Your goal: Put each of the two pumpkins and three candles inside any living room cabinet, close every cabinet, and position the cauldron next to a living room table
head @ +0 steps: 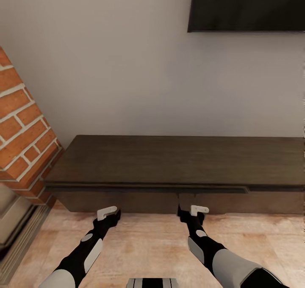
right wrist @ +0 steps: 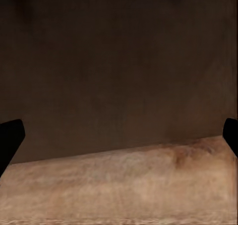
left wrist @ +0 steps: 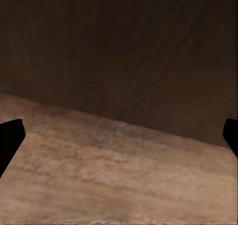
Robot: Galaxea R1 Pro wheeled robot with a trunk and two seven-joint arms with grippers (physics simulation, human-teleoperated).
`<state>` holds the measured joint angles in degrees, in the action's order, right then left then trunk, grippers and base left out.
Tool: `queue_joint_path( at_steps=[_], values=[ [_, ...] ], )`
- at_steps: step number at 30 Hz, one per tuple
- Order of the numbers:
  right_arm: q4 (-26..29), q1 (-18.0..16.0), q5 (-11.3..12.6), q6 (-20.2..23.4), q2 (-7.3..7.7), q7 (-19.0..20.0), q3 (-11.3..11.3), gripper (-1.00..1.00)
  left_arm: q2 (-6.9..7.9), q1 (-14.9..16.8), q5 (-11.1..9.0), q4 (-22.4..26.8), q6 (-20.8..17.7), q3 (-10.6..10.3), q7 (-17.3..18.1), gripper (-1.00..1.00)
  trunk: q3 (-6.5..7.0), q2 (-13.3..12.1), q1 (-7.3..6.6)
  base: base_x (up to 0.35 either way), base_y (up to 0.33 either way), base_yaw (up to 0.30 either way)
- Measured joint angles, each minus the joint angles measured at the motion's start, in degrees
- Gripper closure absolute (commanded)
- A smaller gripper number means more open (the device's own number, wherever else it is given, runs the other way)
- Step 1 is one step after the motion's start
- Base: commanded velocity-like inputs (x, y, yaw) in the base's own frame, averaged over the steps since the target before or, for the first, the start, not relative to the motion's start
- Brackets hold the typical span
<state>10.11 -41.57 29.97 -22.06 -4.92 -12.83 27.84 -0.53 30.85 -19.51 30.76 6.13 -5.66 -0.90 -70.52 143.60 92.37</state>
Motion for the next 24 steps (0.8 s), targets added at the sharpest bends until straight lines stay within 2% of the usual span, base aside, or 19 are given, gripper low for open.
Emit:
queue_joint_path(
  at_steps=[10, 15, 16, 18, 21, 22, 24],
  values=[
    [0.0, 0.0, 0.0, 0.1, 0.00, 0.0, 0.1, -1.00, 0.07, 0.0, -0.1, 0.0, -0.3, 0.0, -0.1, -1.00, 0.00, 0.0, 0.00, -0.323, 0.000, 0.000],
    [0.0, 0.0, 0.2, 2.1, -0.09, 0.0, -0.1, -1.00, 0.13, 0.0, 0.0, 0.0, -1.7, -0.1, 0.1, -1.00, 0.00, 0.0, 0.00, -0.328, 0.000, 0.000],
    [0.0, 0.0, 0.3, 3.9, -0.17, 0.0, -0.2, -1.00, 0.19, 0.0, 0.0, 0.0, -2.7, -0.1, 0.1, -1.00, 0.00, 0.0, 0.00, -0.330, 0.000, 0.000],
    [0.4, 0.0, 0.8, 10.3, -0.22, -0.1, -0.6, -1.00, 0.39, 0.0, 0.0, 0.2, -7.1, 0.0, 0.1, -1.00, 0.00, 0.0, 0.00, -0.330, 0.000, 0.000],
    [1.9, 0.0, 1.1, 21.9, -0.38, -0.3, -1.4, -1.00, 0.71, 0.1, -0.1, 0.8, -16.5, 0.5, 0.3, -1.00, 0.00, 0.0, 0.00, -0.306, 0.000, 0.000],
    [2.7, 0.0, 1.1, 23.9, -0.36, -0.3, -1.6, -1.00, 0.76, 0.1, -0.1, 1.1, -18.6, 0.6, 0.3, -1.00, 0.00, 0.0, 0.00, -0.210, 0.000, 0.000],
    [5.4, 0.1, 1.1, 29.8, -0.27, -0.4, -2.4, -1.00, 0.91, 0.1, -0.1, 2.4, -25.9, 0.7, 0.3, -1.00, 0.00, 0.0, 0.00, -0.110, 0.000, 0.000]
  ],
)
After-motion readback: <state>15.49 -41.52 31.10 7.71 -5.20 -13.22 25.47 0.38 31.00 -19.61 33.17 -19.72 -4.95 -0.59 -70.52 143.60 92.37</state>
